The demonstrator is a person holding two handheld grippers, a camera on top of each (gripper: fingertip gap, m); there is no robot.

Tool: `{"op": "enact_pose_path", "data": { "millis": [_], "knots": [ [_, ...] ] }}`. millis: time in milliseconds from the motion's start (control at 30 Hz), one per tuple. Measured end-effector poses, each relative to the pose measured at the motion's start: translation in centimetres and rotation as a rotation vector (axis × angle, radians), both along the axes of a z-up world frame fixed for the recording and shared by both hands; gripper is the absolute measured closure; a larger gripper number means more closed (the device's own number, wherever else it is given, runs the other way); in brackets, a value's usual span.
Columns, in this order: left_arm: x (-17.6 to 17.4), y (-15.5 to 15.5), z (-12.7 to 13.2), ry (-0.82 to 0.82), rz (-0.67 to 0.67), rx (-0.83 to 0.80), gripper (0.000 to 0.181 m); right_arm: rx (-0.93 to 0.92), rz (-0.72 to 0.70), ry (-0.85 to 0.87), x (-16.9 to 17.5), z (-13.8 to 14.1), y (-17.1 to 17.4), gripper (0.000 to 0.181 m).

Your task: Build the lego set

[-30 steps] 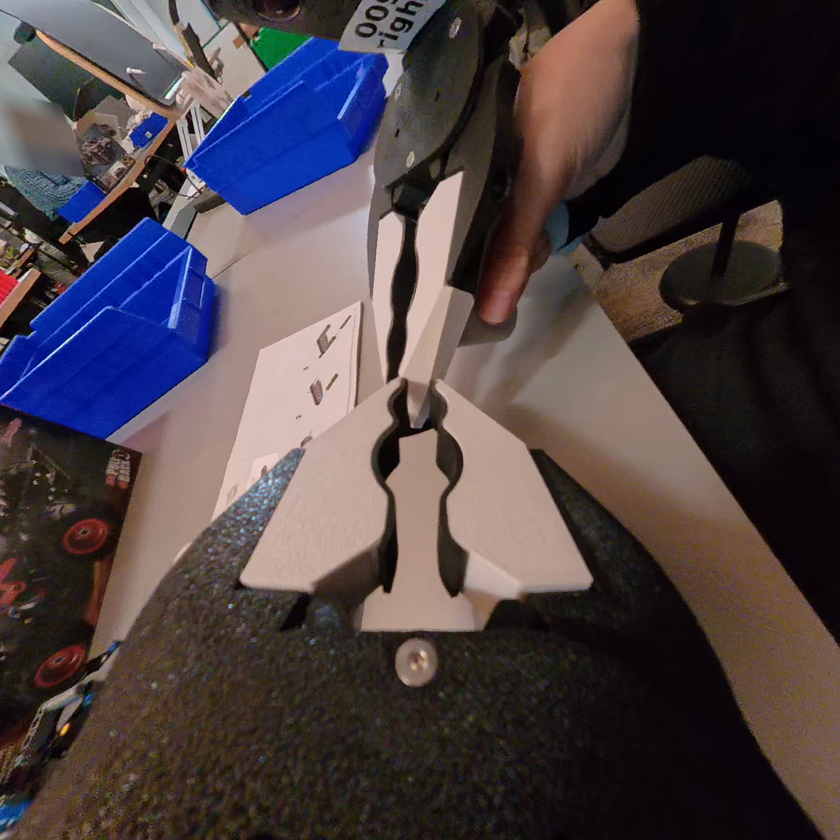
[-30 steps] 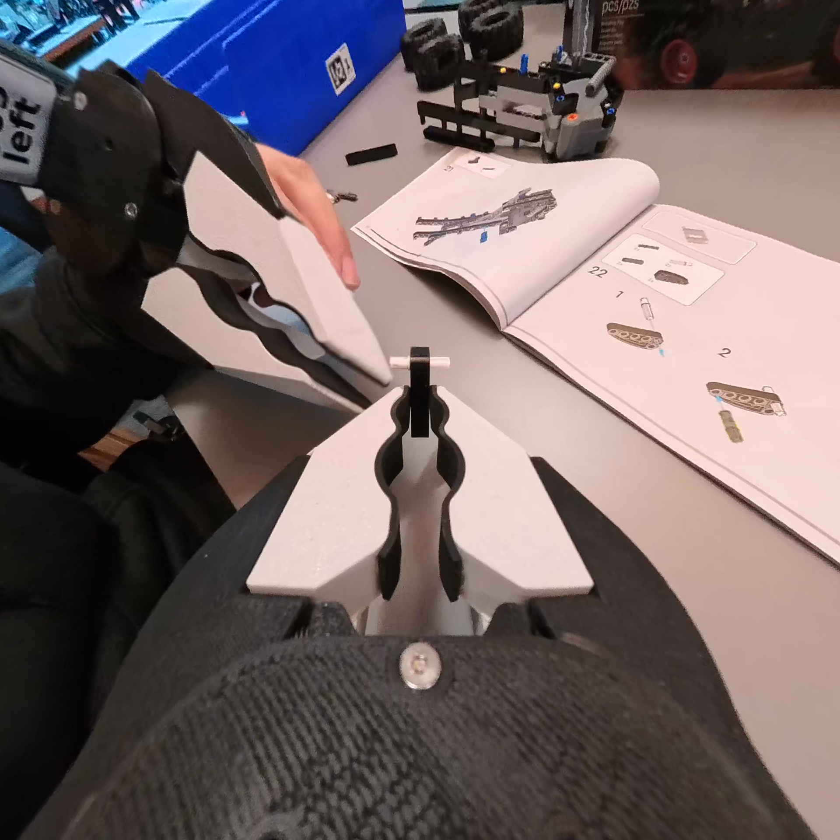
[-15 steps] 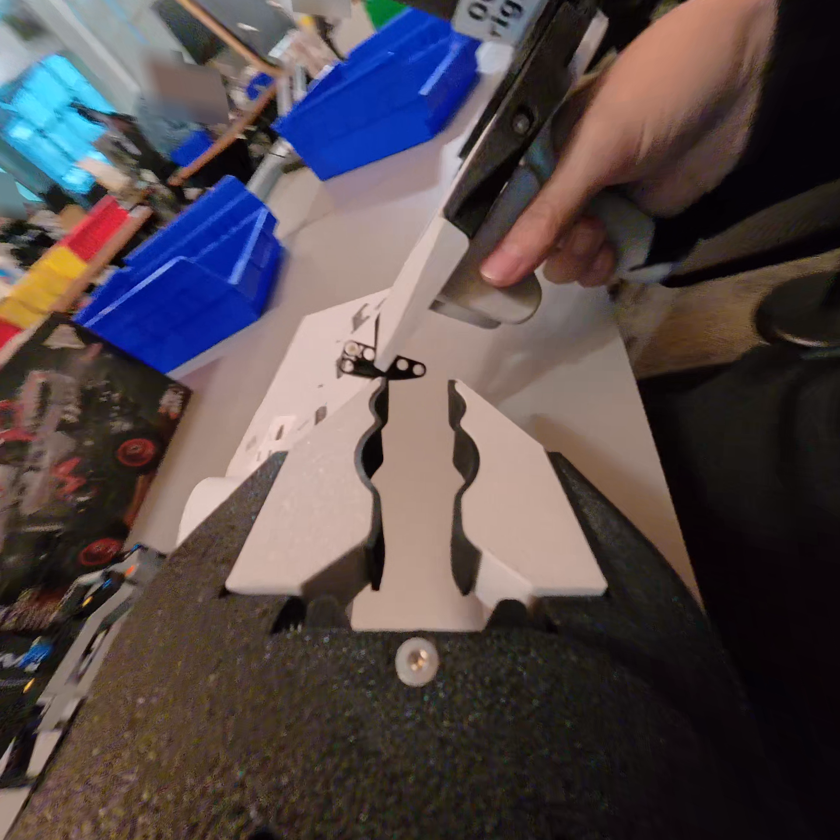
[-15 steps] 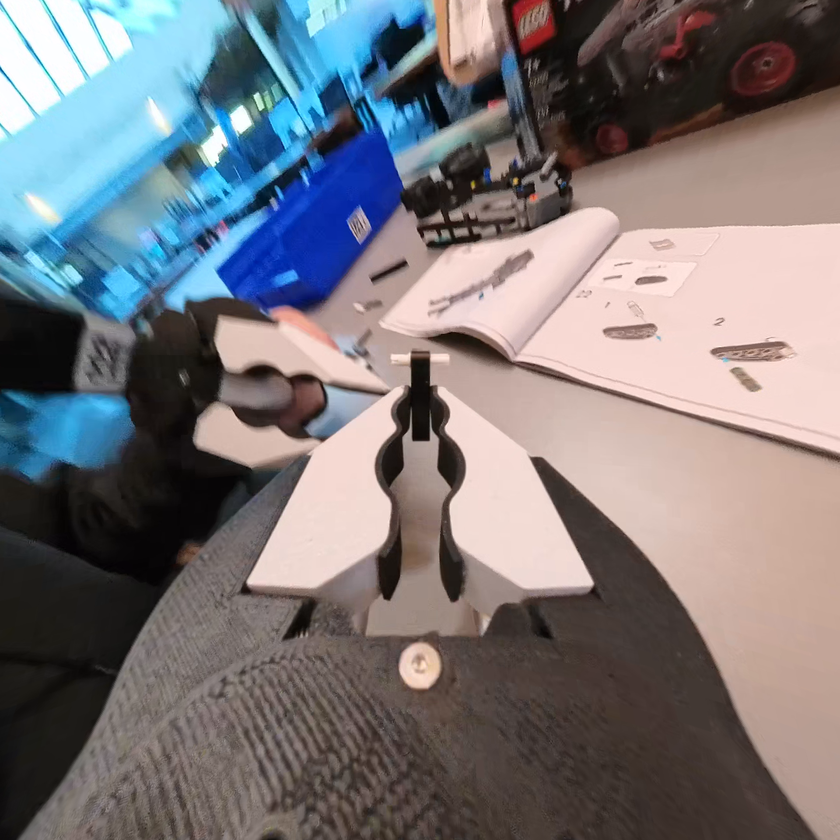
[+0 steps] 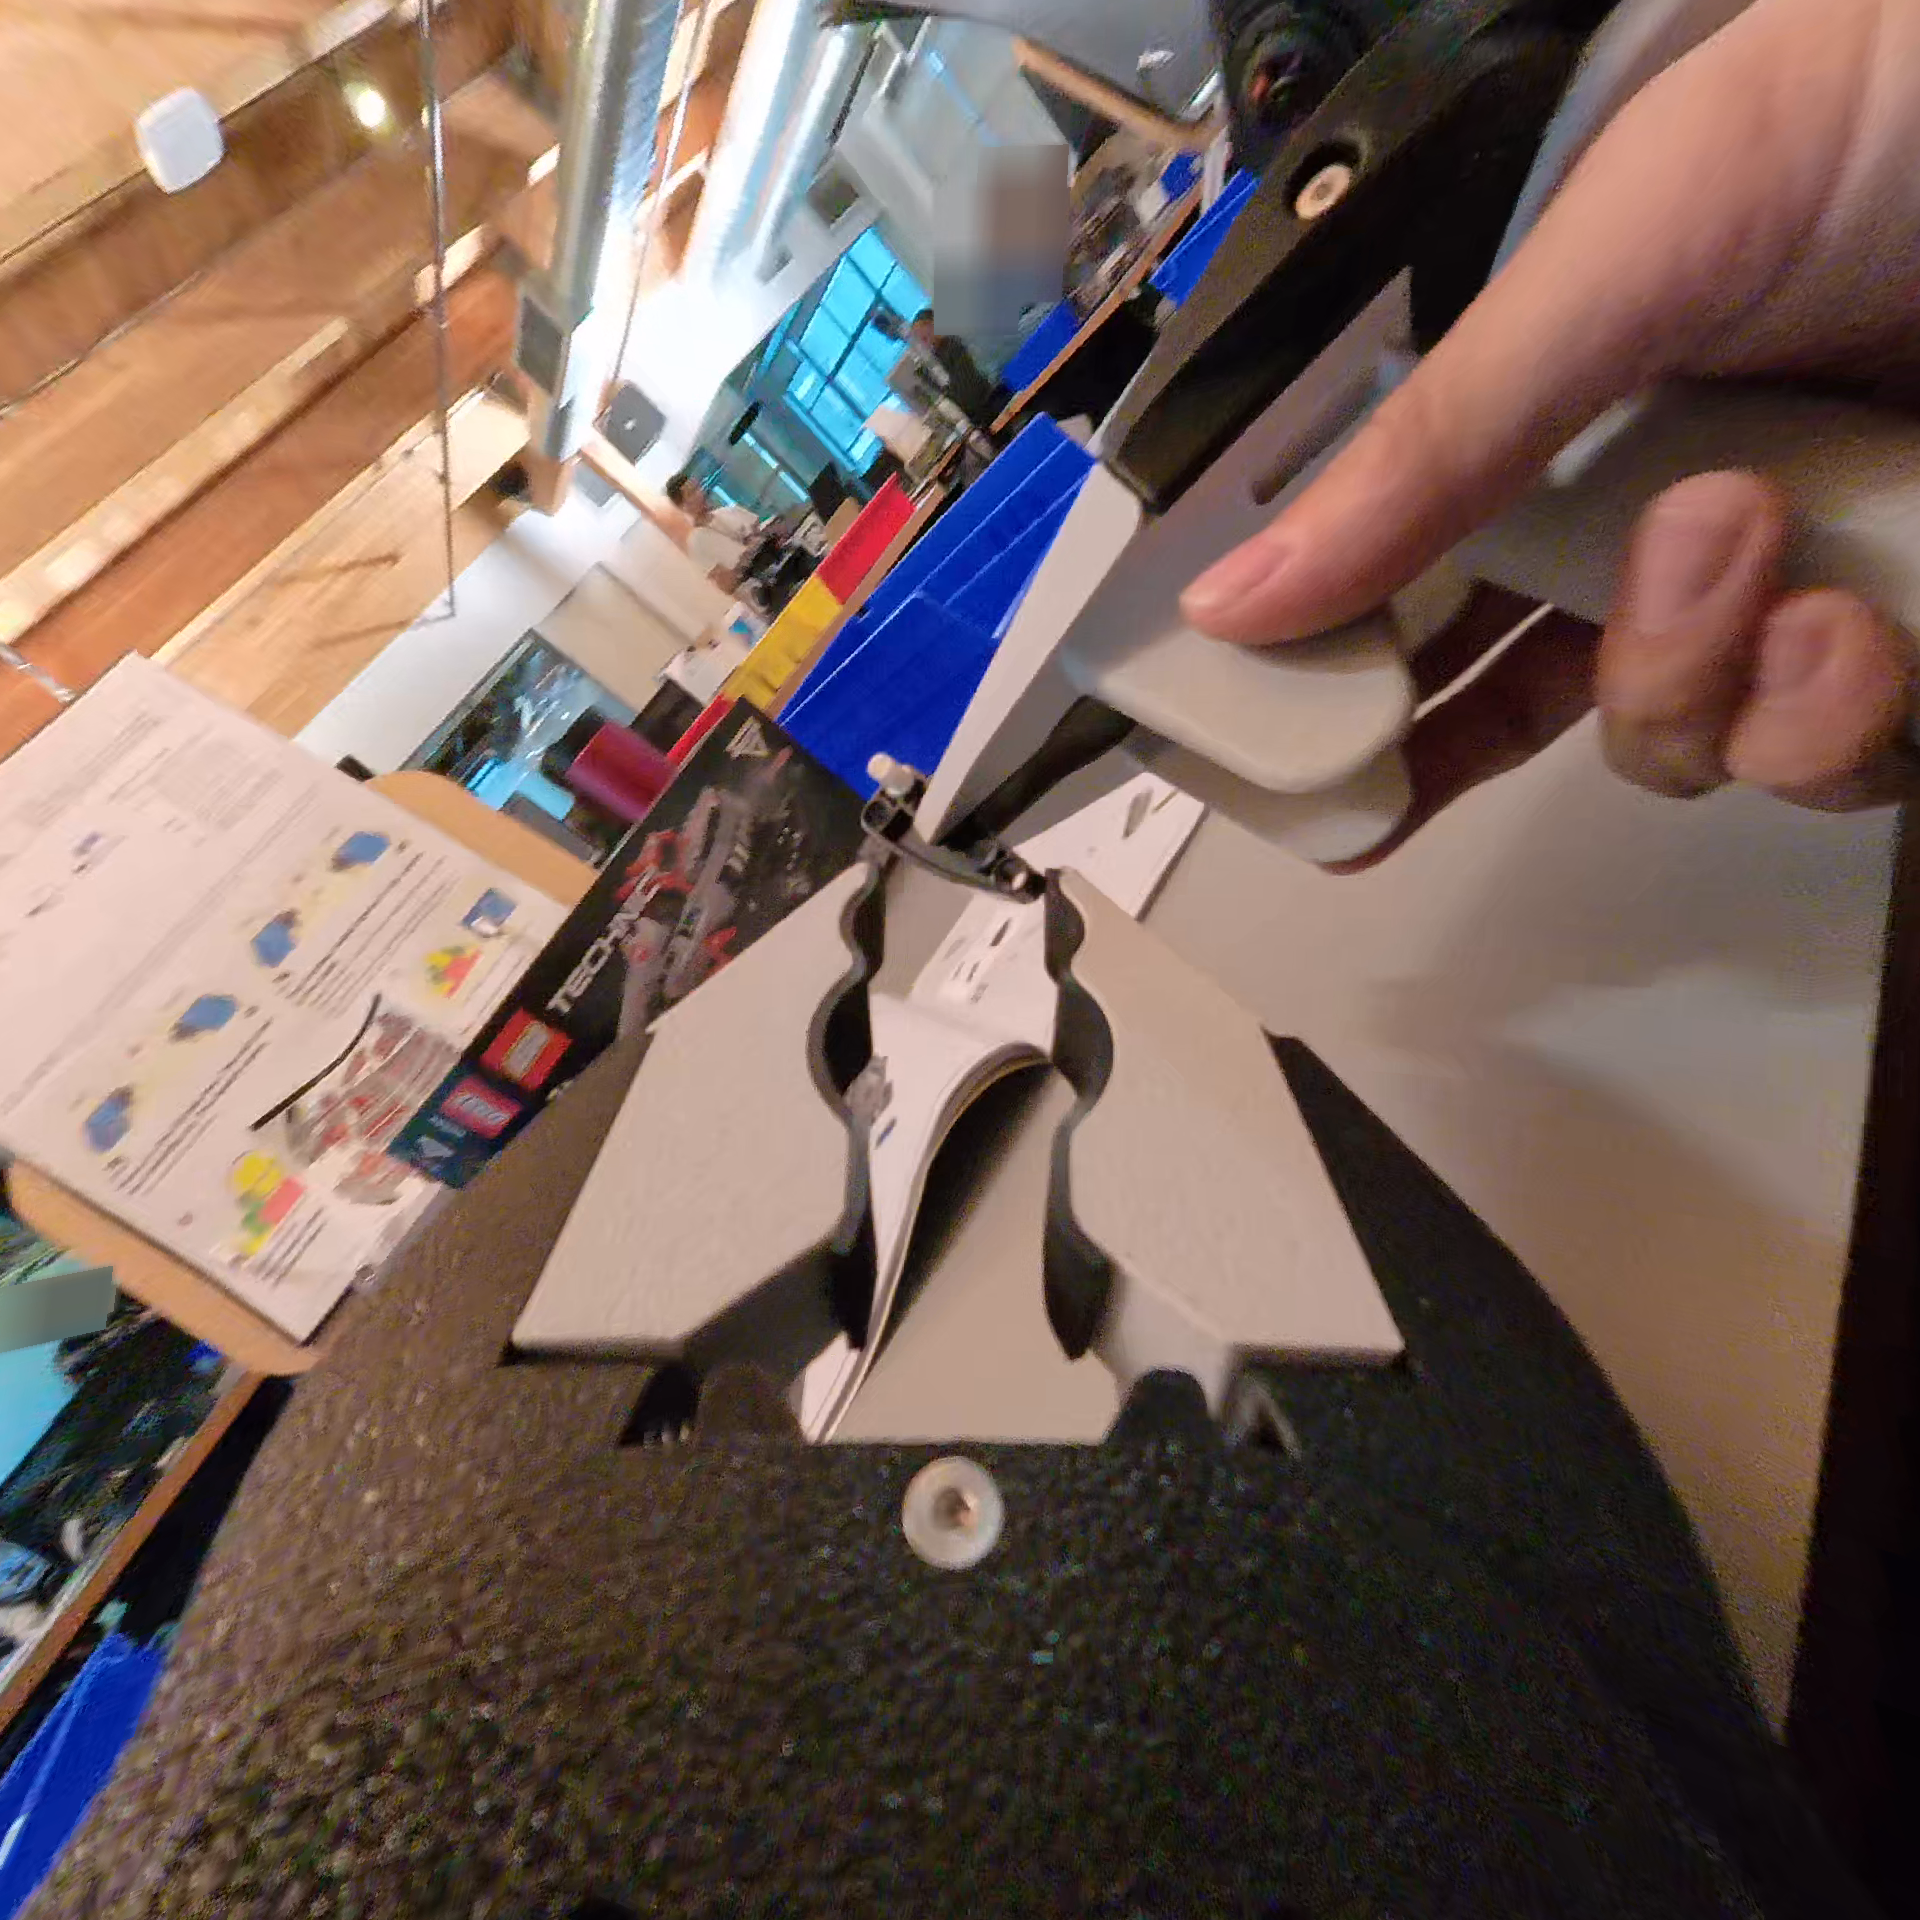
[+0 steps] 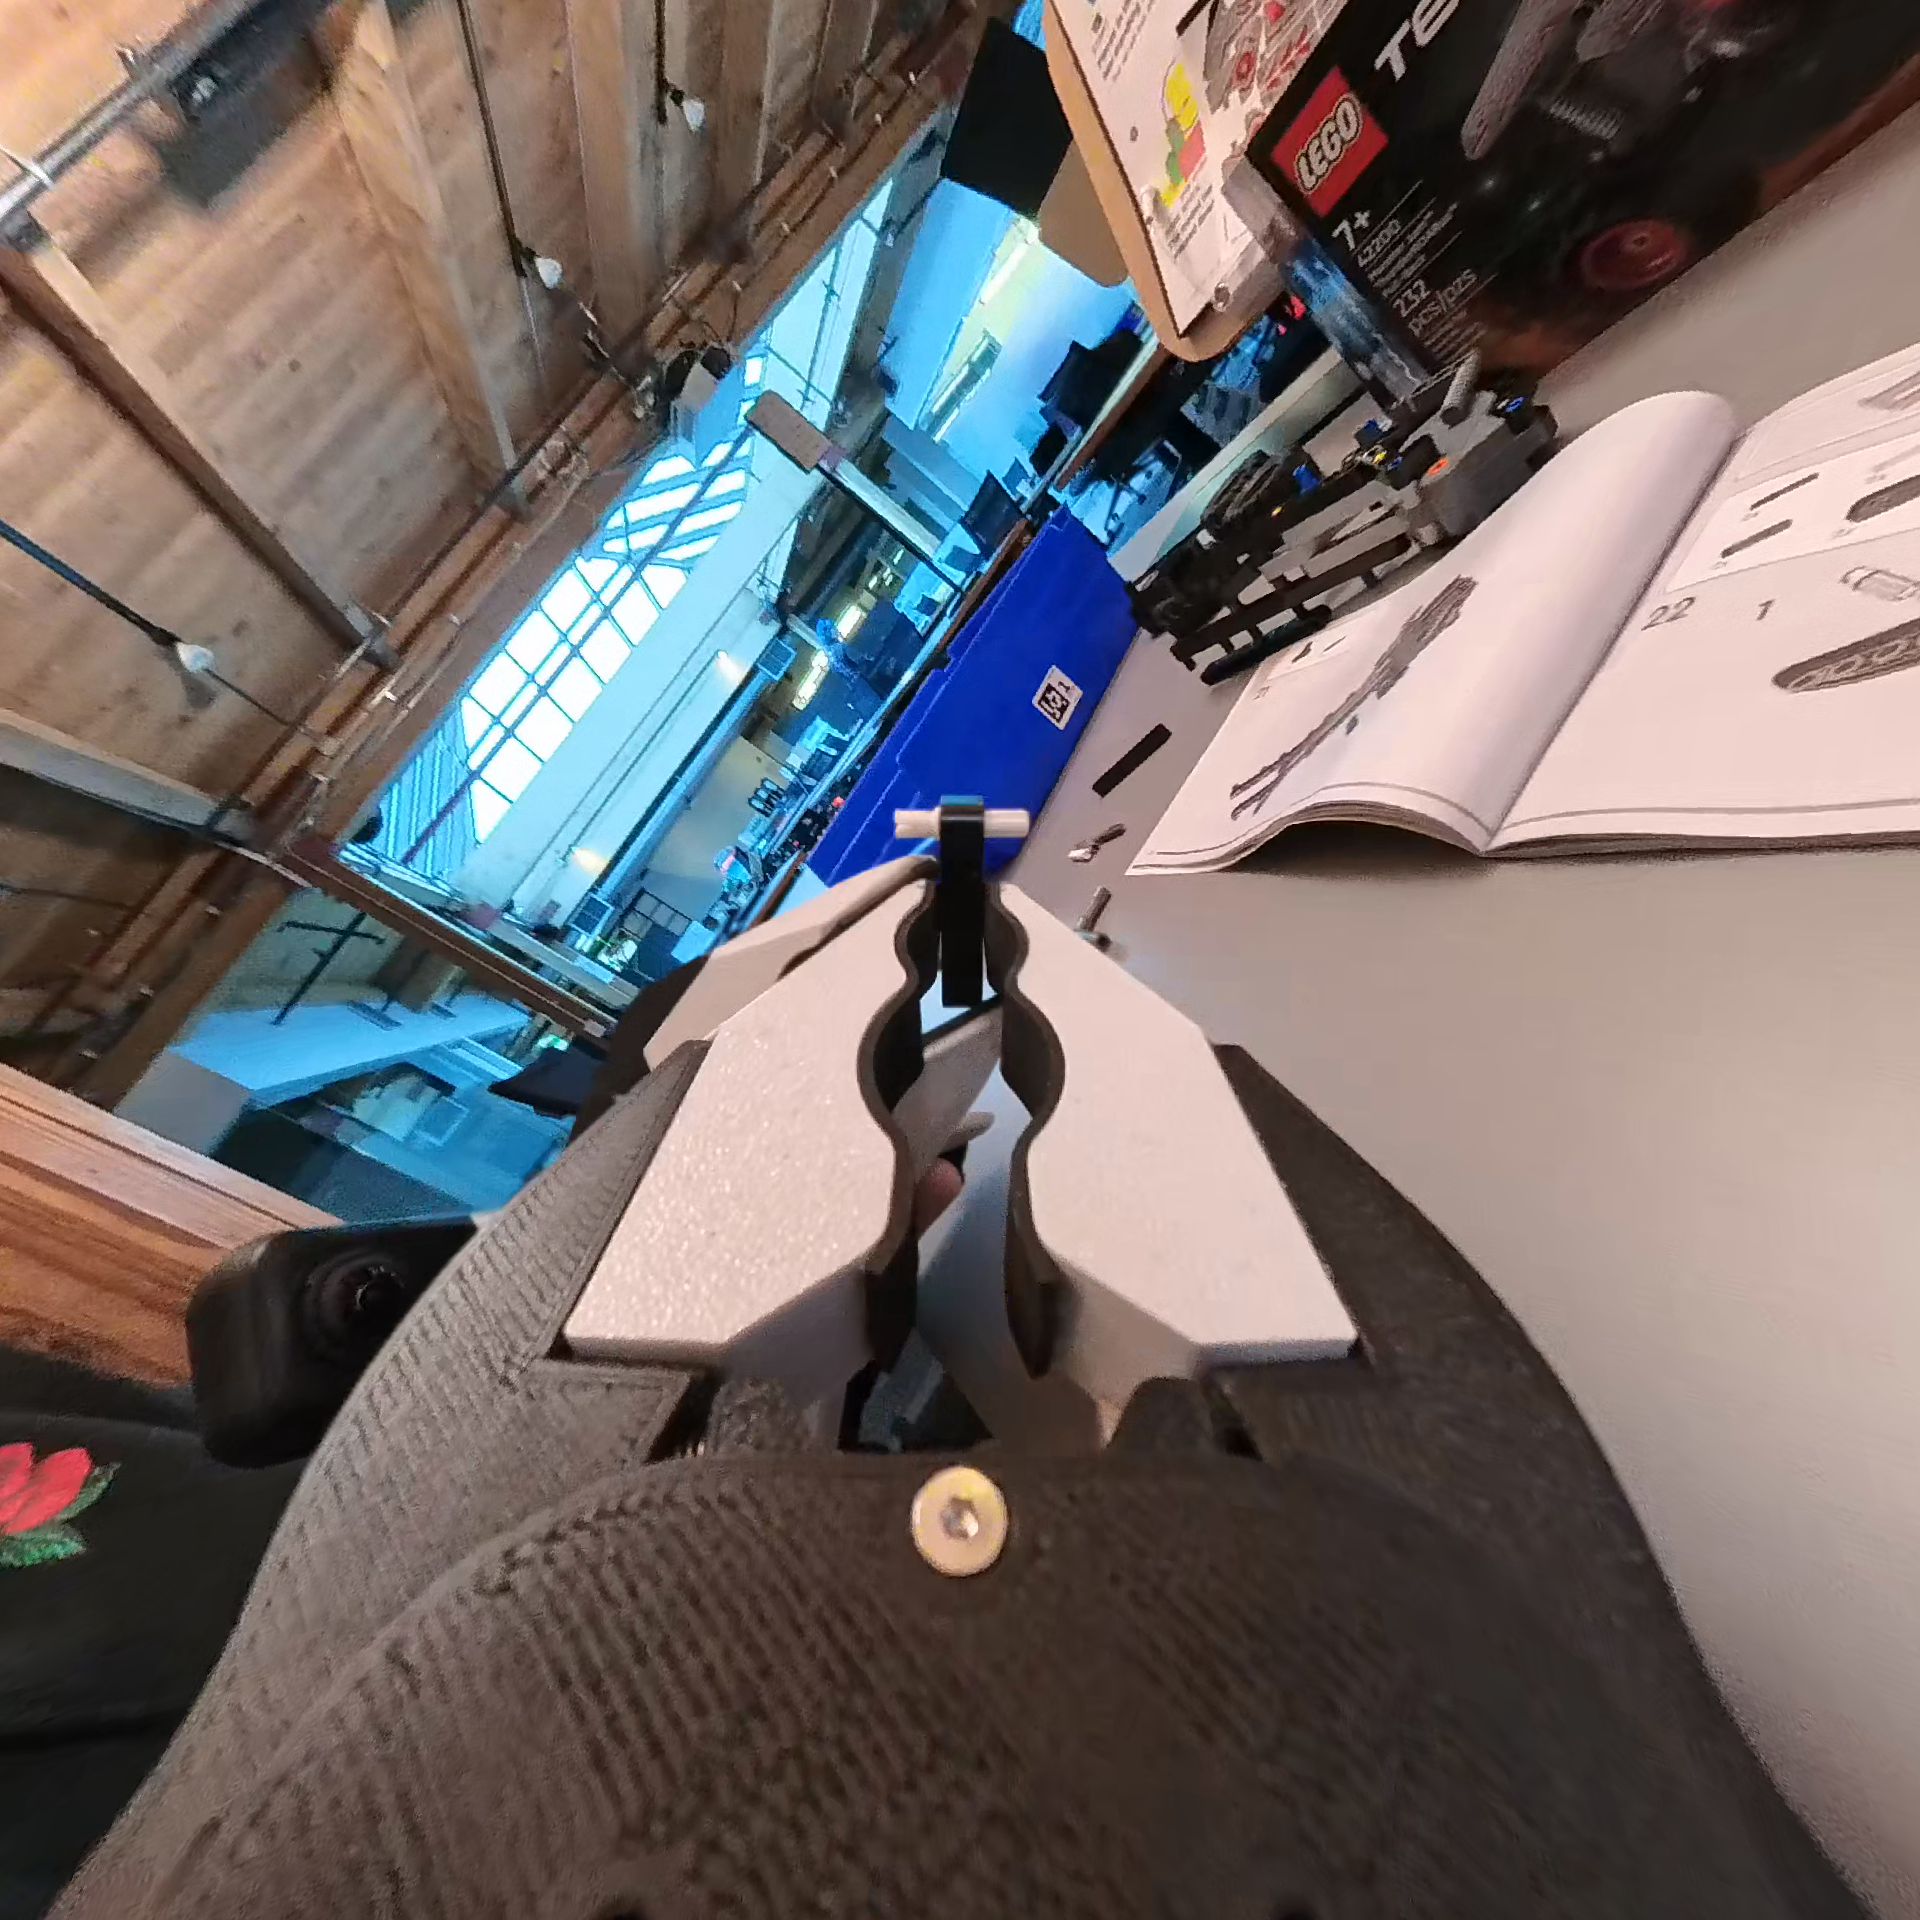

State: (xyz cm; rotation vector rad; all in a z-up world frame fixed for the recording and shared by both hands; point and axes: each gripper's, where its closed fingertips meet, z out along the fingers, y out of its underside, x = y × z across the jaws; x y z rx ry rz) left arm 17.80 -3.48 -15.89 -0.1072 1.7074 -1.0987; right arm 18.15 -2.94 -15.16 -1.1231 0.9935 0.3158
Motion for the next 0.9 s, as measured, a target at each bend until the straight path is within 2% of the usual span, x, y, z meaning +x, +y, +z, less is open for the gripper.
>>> {"op": "enact_pose_path", "data": {
  "millis": [167, 300, 400, 500, 567, 667, 800, 900],
  "knots": [
    [-0.3, 1.0, 0.4, -0.05, 0.044, 0.032, 0.159, 0.056, 0.038, 0.017, -0.5, 0.4, 1.3, 0.176],
    [-0.6, 1.6, 0.0, -0.066, 0.074, 0.087, 0.169, 0.009, 0.039, -0.001, -0.4, 0.0, 1.7, 0.173],
    [-0.8, 1.9, -0.1, 0.122, 0.033, -0.09, 0.17, -0.051, 0.064, -0.068, -0.5, 0.0, 2.1, 0.17],
    [-0.8, 2.6, 0.2, 0.408, -0.03, -0.388, 0.171, -0.114, 0.119, -0.165, -1.0, 0.1, 2.7, 0.165],
    [-0.5, 3.5, 0.5, 0.62, -0.062, -0.6, 0.171, -0.168, 0.158, -0.247, -1.2, 0.2, 2.6, 0.149],
    [-0.3, 4.6, 1.0, 0.839, -0.129, -0.838, 0.172, -0.377, 0.143, -0.412, -0.6, -0.7, 1.4, 0.148],
    [-1.1, 4.0, 0.5, 1.054, -0.203, -0.938, 0.171, -0.567, -0.017, -0.791, -0.5, 0.5, 0.8, 0.144],
    [-1.6, 2.9, 0.3, 1.148, -0.254, -0.974, 0.172, -0.679, -0.051, -0.985, -1.2, 0.2, 1.7, 0.149]
  ]
}}
